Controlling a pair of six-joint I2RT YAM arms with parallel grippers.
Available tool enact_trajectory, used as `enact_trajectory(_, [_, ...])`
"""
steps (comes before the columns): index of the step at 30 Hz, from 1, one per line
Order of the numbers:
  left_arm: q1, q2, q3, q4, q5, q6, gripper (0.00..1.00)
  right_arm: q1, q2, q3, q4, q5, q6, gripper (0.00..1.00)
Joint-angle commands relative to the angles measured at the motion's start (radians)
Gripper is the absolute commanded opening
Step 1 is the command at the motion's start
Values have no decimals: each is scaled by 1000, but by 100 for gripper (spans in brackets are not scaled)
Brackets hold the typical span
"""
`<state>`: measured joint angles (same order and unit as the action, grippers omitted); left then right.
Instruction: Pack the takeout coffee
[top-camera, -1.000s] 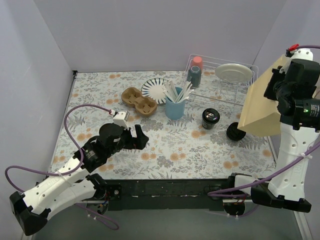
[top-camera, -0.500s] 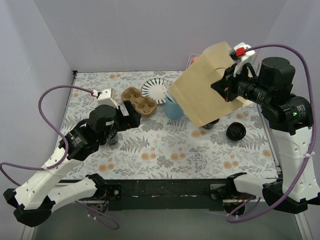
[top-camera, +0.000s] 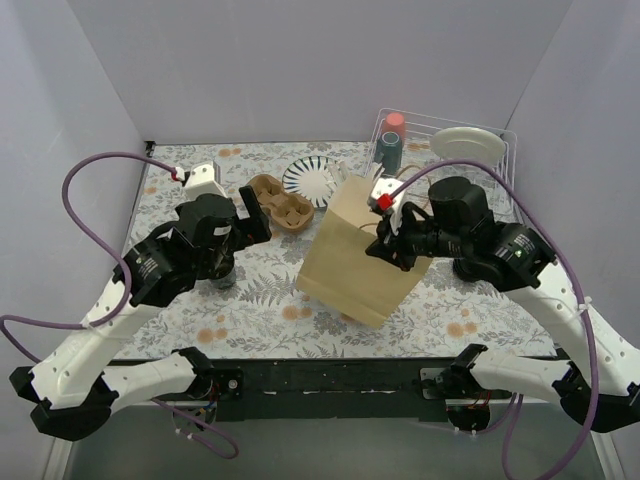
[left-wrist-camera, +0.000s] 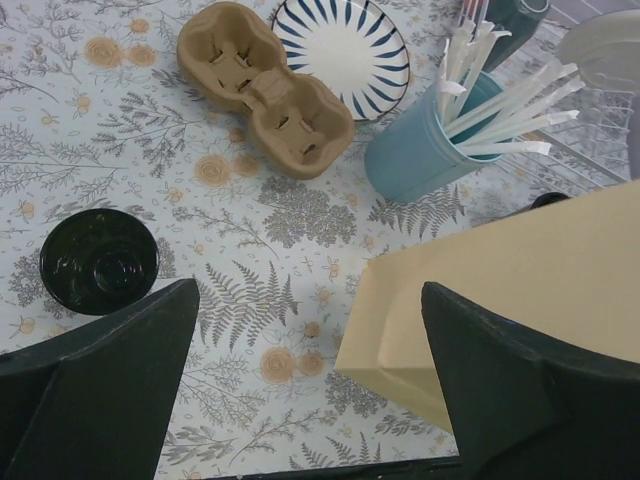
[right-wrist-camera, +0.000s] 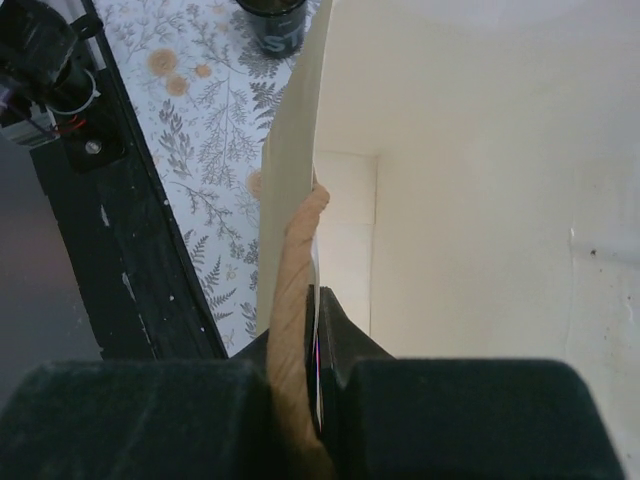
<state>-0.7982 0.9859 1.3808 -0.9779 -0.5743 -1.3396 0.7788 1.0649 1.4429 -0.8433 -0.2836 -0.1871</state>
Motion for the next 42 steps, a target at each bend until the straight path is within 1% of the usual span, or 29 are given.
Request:
enact_trajectory(1, [22, 23, -34, -25, -45, -35, 94, 111, -49, -114, 191, 53, -93, 1])
enact_trajectory(5, [82, 48, -63, -5, 1, -49, 94, 180, -39, -171, 259, 89, -164, 1])
enact_trajectory(10, [171, 59, -106, 4, 37, -43, 94, 316, 35, -164, 236, 202, -230, 2])
enact_trajectory(13, [197, 57, -124, 21, 73, -30, 94, 365, 96, -174, 231, 218, -251, 3])
enact_trajectory(17, [211, 63, -135, 18, 103, -24, 94, 421, 115, -237, 279, 256, -268, 6])
enact_trajectory(20, [212, 59, -135, 13, 134, -15, 94, 438, 127, -268, 296, 276, -270, 8])
enact_trajectory(21, [212, 57, -132, 10, 151, -12, 94, 439, 129, -272, 299, 277, -268, 13])
enact_trajectory(23, [212, 56, -126, 2, 165, -6, 93, 441, 130, -282, 303, 277, -262, 18])
enact_trajectory(24, [212, 54, -123, -2, 169, -3, 92, 442, 129, -285, 305, 277, -259, 25])
enact_trajectory(25, [212, 53, -114, -5, 183, -1, 92, 442, 124, -288, 306, 277, -255, 29])
enact_trajectory(26, [212, 51, -111, -10, 194, -1, 91, 442, 119, -289, 306, 277, -253, 37])
enact_trajectory(27, [212, 40, -106, -8, 206, 5, 91, 442, 113, -292, 308, 277, -250, 42])
enact_trajectory(29, [212, 28, -106, 5, 244, 17, 91, 442, 98, -292, 306, 277, -242, 48])
enact_trajectory(32, [212, 25, -92, 4, 248, 23, 91, 442, 76, -270, 299, 277, -219, 54])
enact_trajectory(38, [212, 68, -71, 19, 228, 59, 89, 444, 32, -205, 325, 277, -154, 63])
enact_trajectory(39, [212, 72, -60, 24, 228, 66, 89, 442, 27, -196, 329, 306, -143, 64])
enact_trajectory(42, [212, 89, -30, 47, 226, 98, 88, 442, 0, -185, 329, 327, -108, 68])
